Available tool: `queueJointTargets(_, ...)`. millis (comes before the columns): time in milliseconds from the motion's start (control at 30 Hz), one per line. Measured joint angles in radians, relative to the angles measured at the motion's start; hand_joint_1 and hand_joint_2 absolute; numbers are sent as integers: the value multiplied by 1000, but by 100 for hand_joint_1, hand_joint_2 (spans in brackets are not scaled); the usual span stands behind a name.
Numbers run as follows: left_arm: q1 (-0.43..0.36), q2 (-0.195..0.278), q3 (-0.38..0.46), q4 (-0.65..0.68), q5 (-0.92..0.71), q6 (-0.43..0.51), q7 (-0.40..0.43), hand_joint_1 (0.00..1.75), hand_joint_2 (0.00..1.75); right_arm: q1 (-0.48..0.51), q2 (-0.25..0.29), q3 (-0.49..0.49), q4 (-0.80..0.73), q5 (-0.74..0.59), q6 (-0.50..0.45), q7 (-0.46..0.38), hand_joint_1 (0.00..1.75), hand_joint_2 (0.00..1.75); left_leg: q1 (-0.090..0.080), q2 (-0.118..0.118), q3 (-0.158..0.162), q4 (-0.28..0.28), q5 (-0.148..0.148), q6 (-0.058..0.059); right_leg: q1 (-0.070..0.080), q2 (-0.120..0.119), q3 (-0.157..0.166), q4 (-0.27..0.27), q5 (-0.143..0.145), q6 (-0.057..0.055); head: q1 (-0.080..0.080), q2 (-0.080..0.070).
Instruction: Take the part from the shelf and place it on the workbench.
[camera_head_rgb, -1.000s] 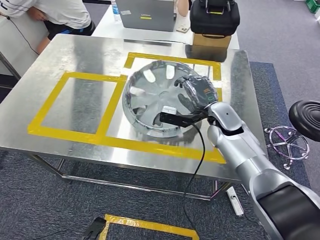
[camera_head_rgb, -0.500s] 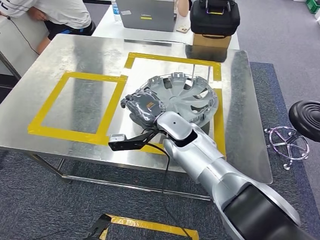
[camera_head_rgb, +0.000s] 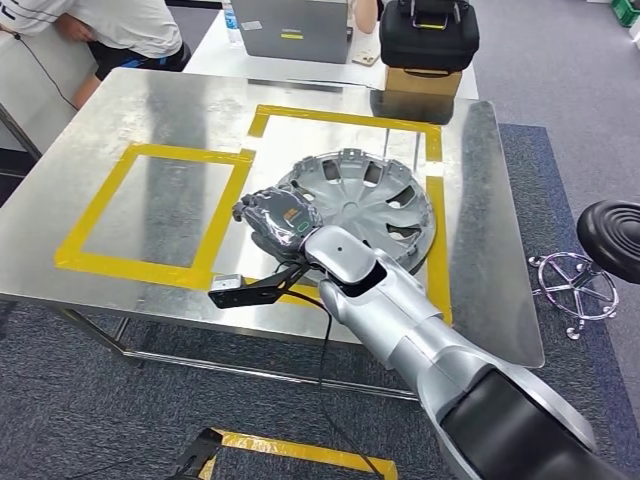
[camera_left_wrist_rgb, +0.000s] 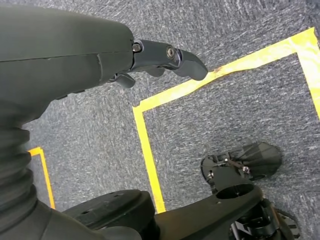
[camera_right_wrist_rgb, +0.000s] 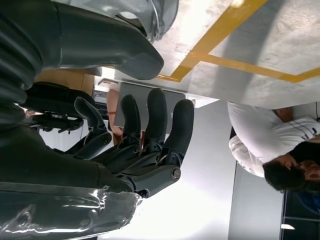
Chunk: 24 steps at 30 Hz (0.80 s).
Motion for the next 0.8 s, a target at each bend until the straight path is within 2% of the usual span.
queueJointTargets(200, 2, 0, 1, 0, 0, 8, -2, 0, 175, 2, 1, 4, -27, -53, -49, -12, 175, 175, 0, 0, 0, 0, 0, 0, 0, 0, 0, 0, 0, 0, 0, 0)
queueJointTargets(800, 8, 2, 12, 0, 0, 19, -6, 0, 175, 17, -27, 13, -64, -93, -66, -12, 175, 175, 0, 0, 0, 0, 0, 0, 0, 0, -1, 0, 0, 0, 0, 0)
